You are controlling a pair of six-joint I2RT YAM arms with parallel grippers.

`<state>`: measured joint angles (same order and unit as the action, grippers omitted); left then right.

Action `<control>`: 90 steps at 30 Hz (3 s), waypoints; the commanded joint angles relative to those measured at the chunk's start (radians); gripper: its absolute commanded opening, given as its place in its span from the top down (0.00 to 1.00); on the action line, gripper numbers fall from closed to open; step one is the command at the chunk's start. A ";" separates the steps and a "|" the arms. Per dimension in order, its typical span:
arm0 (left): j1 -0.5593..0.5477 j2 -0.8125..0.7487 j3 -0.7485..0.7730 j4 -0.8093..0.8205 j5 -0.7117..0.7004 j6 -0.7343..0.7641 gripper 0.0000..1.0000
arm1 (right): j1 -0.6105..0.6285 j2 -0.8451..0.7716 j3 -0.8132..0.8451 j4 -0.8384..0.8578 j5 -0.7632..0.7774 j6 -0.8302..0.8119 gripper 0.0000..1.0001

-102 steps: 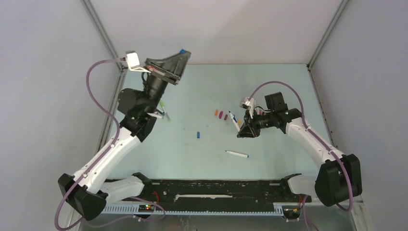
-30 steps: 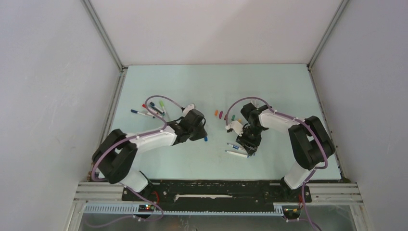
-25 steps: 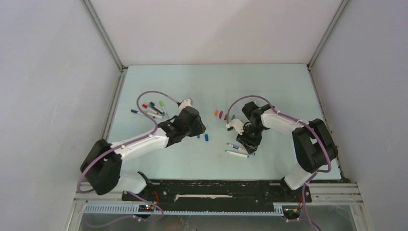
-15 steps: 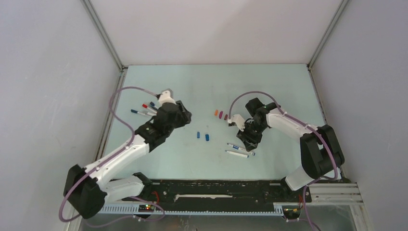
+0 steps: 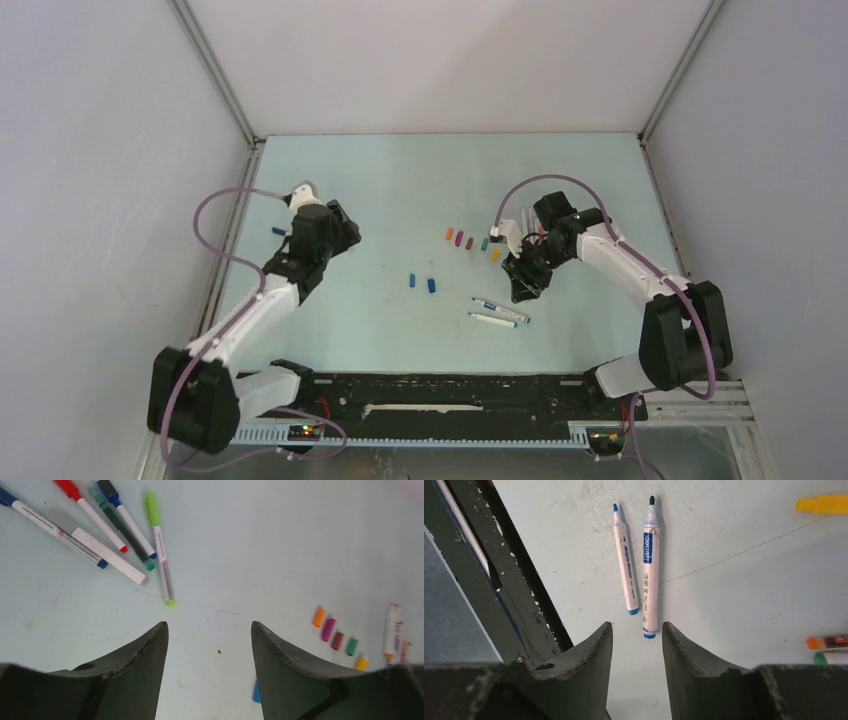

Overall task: Open the pen caps
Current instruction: Pick up the pen from the center of the board.

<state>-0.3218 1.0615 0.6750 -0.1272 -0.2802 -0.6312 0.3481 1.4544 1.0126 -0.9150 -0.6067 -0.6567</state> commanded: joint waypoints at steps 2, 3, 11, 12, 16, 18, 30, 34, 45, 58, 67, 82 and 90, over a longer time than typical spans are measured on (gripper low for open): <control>0.086 0.233 0.149 0.001 0.097 0.062 0.35 | -0.007 -0.029 0.038 -0.010 -0.048 -0.021 0.57; 0.098 0.283 0.185 -0.023 0.101 0.061 0.36 | -0.009 -0.028 0.038 -0.010 -0.047 -0.021 0.57; 0.152 0.593 0.420 -0.175 0.104 0.085 0.41 | -0.010 -0.015 0.037 -0.014 -0.043 -0.028 0.57; 0.153 0.617 0.442 -0.191 0.099 0.092 0.43 | -0.010 -0.014 0.037 -0.015 -0.042 -0.029 0.57; 0.158 0.699 0.535 -0.258 0.059 0.116 0.50 | -0.008 -0.010 0.038 -0.016 -0.040 -0.031 0.57; 0.162 0.729 0.565 -0.272 0.045 0.125 0.54 | -0.009 -0.010 0.038 -0.017 -0.040 -0.032 0.57; 0.192 0.873 0.697 -0.336 0.056 0.156 0.58 | -0.009 0.000 0.038 -0.022 -0.036 -0.036 0.57; 0.197 0.887 0.713 -0.343 0.071 0.165 0.58 | -0.008 0.001 0.038 -0.022 -0.039 -0.037 0.57; 0.198 0.913 0.761 -0.423 0.103 0.170 0.62 | -0.011 -0.009 0.037 -0.023 -0.042 -0.037 0.57; 0.197 0.881 0.716 -0.495 0.141 0.142 0.65 | -0.011 -0.021 0.038 -0.025 -0.050 -0.041 0.57; 0.172 0.875 0.701 -0.516 0.170 0.147 0.67 | -0.015 -0.031 0.038 -0.027 -0.052 -0.042 0.57; 0.135 0.849 0.588 -0.477 0.204 0.107 0.90 | -0.017 -0.045 0.037 -0.031 -0.056 -0.046 0.57; 0.102 0.652 0.471 -0.391 0.210 0.120 1.00 | -0.013 -0.047 0.038 -0.034 -0.068 -0.051 0.57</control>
<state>-0.1921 1.8706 1.2282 -0.5793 -0.0910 -0.5148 0.3363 1.4406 1.0126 -0.9405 -0.6415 -0.6899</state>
